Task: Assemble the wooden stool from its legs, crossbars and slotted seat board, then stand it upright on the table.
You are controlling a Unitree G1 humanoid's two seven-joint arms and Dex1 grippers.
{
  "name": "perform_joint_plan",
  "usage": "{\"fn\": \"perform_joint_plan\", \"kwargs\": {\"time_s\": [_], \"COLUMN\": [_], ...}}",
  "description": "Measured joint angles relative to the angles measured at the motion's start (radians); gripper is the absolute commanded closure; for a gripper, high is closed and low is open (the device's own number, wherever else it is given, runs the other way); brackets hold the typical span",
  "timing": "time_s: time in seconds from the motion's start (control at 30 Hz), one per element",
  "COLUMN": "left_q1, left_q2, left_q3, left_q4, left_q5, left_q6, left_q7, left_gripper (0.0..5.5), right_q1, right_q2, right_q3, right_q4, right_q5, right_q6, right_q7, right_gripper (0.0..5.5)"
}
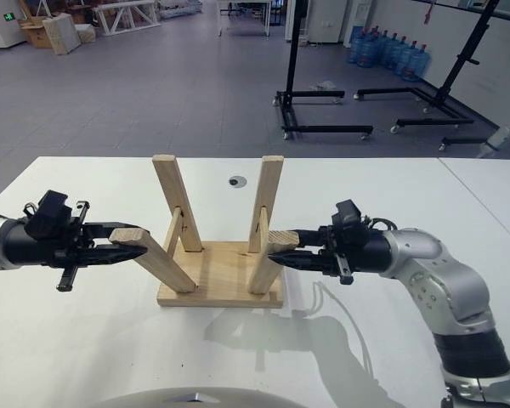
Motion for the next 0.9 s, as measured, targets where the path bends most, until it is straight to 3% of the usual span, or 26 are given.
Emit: {"fn": "perform_joint_plan", "kwargs": {"time_s": [0.27, 0.43, 0.73, 0.77, 0.83, 0.9], "left_q1": [-0.113, -0.213, -0.435, -0.449, -0.497, -0.535], "left_q2": [0.068, 0.072, 0.001, -0.009, -0.040, -0.060], "left_q3": [0.025, -0.053, -0.214, -0.221, -0.244, -0.252], "left_q4": [0.072, 0.219, 0.519, 0.542, 0.626, 0.681], "left_q5": [-0.267, -0.249, -0.182, -0.176, -0.163, -0.142], "left_q6": [0.325, 0.337, 0.290, 0.284, 0.263, 0.242], "left_q7": [0.086, 0.053, -0.014, -0.015, -0.014, -0.015], "left_gripper": [4.39, 4.43, 4.43, 4.43, 4.43, 3.96], "right_q1": [-0.295, -0.477, -0.718, -0.735, -0.764, -0.769], "right_q2": [-0.048, -0.054, 0.009, 0.018, 0.071, 0.126], "right_q3": [0.050, 0.151, 0.298, 0.306, 0.373, 0.403], "right_q4": [0.174, 0.319, 0.642, 0.670, 0.751, 0.818], "right_q5": [0.189, 0.165, 0.027, 0.016, -0.053, -0.083], "right_q6": [0.396, 0.520, 0.551, 0.549, 0.569, 0.568], "right_q7": [-0.034, 0.005, 0.122, 0.126, 0.132, 0.142], "right_gripper": [4.34, 4.34, 4.36, 3.95, 3.62, 3.20]}}
